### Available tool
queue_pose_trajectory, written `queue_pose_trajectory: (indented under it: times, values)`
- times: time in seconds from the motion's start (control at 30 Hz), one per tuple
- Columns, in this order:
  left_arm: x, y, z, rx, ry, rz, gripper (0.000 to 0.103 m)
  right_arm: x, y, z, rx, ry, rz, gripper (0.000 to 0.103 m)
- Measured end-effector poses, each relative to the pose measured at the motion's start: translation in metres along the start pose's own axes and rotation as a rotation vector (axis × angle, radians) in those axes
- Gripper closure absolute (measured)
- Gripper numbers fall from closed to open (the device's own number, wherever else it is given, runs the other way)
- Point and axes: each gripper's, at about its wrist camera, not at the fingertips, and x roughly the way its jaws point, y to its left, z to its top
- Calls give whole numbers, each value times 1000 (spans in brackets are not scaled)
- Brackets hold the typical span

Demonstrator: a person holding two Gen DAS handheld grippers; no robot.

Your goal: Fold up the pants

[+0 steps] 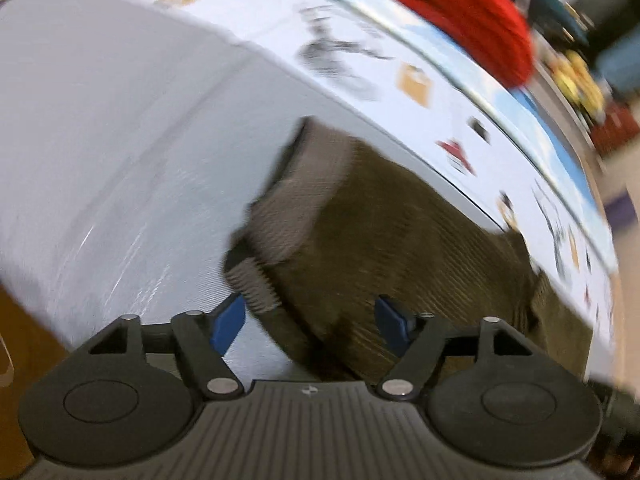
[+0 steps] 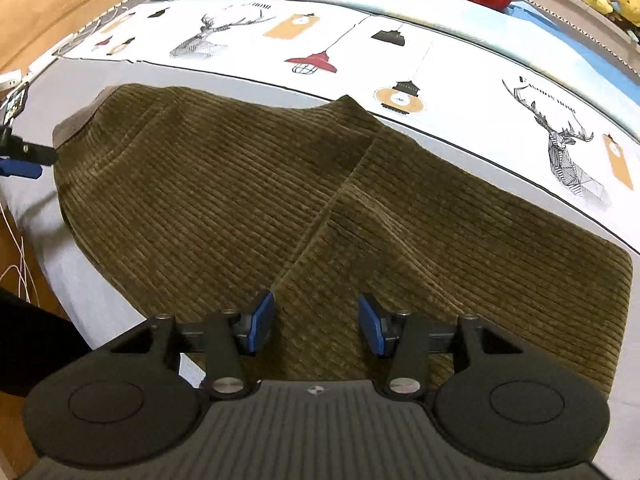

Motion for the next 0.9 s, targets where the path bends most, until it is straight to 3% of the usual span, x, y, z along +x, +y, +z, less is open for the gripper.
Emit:
queue_pose_trajectory:
  times: [0.27, 0.47, 0.53, 0.73, 0.9]
  values:
    - [32, 19, 8, -196, 64, -18, 22, -2, -3, -1, -9, -7, -1, 53]
    - [41, -1, 7, -145, 24, 32, 23, -8, -16, -7, 13, -14, -21, 53]
    - [41, -7, 5, -118, 9, 80, 39, -10, -20, -9, 27, -15, -30, 53]
    - [24, -21, 7, -98, -53, 120, 71, -19, -33, -14, 65, -41, -53, 53]
    - [-12, -62, 5, 21, -203, 78, 77, -29, -49, -20, 110, -67, -98, 53]
